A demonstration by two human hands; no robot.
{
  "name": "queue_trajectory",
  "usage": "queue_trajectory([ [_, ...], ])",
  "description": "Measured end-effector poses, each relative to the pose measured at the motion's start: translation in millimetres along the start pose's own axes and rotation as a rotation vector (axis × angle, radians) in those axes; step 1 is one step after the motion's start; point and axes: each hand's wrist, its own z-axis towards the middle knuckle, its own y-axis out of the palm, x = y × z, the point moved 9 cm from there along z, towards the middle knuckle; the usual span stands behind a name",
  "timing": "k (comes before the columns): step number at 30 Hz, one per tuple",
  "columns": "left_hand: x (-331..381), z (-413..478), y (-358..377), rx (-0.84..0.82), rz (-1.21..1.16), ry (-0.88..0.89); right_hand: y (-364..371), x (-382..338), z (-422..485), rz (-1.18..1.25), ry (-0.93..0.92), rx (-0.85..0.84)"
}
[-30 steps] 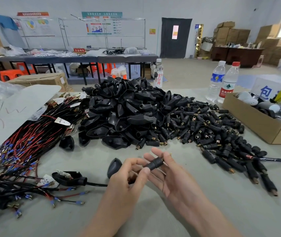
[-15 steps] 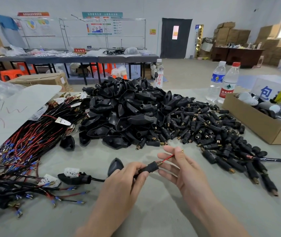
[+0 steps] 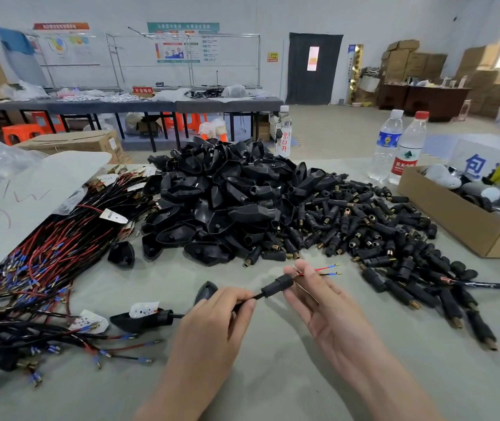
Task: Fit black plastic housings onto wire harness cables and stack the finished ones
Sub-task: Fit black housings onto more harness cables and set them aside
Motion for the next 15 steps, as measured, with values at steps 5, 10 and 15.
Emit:
queue_trajectory([
  [5, 4, 0, 2, -0.007, 0.030, 0.037, 13, 14, -5, -0.015, 0.079, -0.082],
  [10, 3, 3, -4, 0.052, 0.031, 0.060, 9, 7, -3, -0.094, 0.011, -0.044],
  [15, 1, 6, -6, 0.045, 0.170, 0.182, -5, -6, 1, -0.057, -0.050, 0.036],
])
